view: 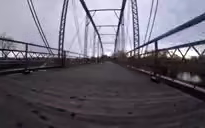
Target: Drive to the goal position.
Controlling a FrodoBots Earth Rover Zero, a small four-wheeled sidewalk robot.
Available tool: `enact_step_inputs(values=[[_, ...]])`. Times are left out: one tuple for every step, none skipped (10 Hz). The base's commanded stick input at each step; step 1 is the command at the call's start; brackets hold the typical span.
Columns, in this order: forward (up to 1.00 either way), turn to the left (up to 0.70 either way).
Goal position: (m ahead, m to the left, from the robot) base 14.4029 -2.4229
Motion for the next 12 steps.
enact_step_inputs(values=[[1.00, 0.00], [1.00, 0.00], [1.00, 0.00], [1.00, 0.00], [1.00, 0.00], [1.00, 0.00], [1.00, 0.00], [1.00, 0.00], [1.00, 0.00], [1.00, 0.00], [1.00, 0.00], [1.00, 0.00]])
